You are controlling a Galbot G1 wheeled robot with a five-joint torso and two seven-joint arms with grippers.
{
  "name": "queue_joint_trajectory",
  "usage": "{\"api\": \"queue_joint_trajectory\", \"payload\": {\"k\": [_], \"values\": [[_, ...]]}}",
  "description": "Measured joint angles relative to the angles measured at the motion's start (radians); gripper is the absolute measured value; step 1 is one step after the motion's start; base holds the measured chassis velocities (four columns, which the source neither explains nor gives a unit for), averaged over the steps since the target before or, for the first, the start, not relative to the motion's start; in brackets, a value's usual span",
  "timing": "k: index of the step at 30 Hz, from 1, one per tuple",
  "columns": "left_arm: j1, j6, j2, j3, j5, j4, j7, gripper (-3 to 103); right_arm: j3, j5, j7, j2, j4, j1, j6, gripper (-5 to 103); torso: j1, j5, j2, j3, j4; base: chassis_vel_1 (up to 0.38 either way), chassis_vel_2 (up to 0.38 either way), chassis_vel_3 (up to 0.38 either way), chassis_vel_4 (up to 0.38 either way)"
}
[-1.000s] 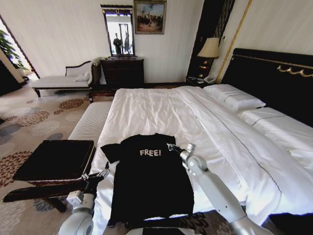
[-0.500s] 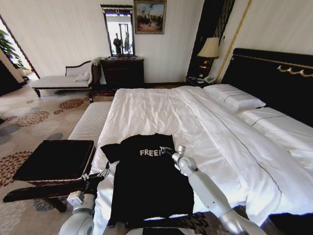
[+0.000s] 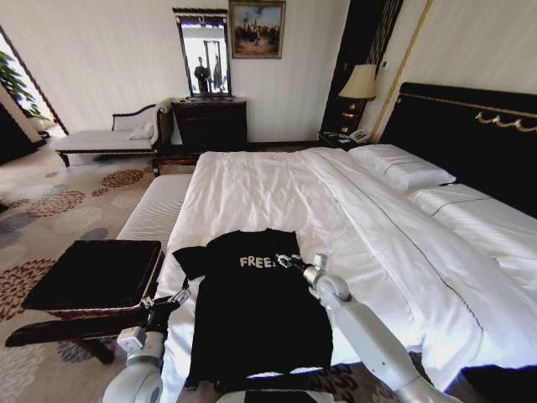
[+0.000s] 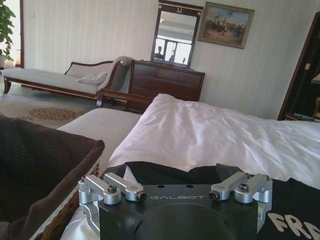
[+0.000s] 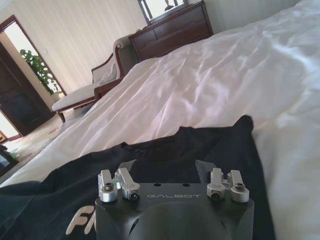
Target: Fold the clothes on the bed and place them into the basket.
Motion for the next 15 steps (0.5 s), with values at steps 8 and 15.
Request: {"api": "queue_joint_trajectory", "payload": {"k": [8, 15], "values": [[-0.152, 0.055, 0.032, 0.020, -0.157, 0.093, -0.045, 100, 0.163, 0.002, 0.007, -0.035, 0.082, -0.138, 0.001, 95, 0.000, 0.0001, 0.000, 0.000, -0.0006, 0.000, 0.000, 0.000, 0.000], [-0.306, 0.082, 0.069, 0.049, -0.247, 0.247, -0.057, 100, 0.275, -0.006, 0.012, -0.036, 0.136, -0.254, 0.006, 100, 0.000, 0.0000, 0.000, 0.000, -0.0001, 0.000, 0.000, 0.000, 0.000]]}}
